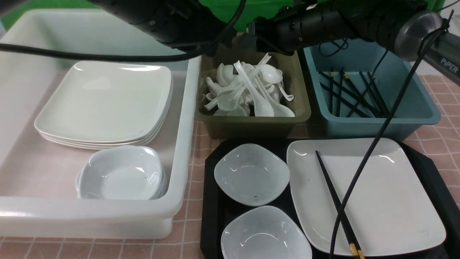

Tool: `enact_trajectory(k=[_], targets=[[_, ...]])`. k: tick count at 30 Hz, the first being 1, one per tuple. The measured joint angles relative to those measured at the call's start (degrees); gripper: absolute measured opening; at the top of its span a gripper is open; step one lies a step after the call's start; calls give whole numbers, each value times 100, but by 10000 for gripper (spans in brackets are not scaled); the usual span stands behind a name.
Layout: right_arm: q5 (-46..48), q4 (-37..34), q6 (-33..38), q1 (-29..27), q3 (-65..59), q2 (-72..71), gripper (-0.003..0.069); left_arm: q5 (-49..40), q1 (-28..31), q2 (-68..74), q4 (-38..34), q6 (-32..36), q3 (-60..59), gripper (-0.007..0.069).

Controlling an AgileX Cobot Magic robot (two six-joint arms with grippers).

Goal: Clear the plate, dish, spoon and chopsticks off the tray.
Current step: Use the right arm to put the soup spoon into the small storage box in the middle, then use the right arm to grab a pair of chopsticks from the plate

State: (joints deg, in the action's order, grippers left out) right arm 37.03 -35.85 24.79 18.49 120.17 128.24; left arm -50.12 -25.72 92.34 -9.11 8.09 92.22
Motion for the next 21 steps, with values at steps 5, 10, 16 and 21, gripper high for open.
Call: enact_trajectory(k=[5, 10, 16, 21], targets=[[1774, 855, -293, -258, 8, -738, 287, -497, 0, 0, -387, 451, -4, -3], [2771, 2368, -870, -500, -448, -1875, 41, -957, -239, 0, -829, 963, -11, -3], [2754, 2948, -1435, -451, -2861, -3064, 188, -934, -1172, 0, -835, 1025, -549, -3], [2404, 3038, -1776, -371, -4534, -3215, 405, -202, -1709, 0, -850, 1099, -1365, -3]])
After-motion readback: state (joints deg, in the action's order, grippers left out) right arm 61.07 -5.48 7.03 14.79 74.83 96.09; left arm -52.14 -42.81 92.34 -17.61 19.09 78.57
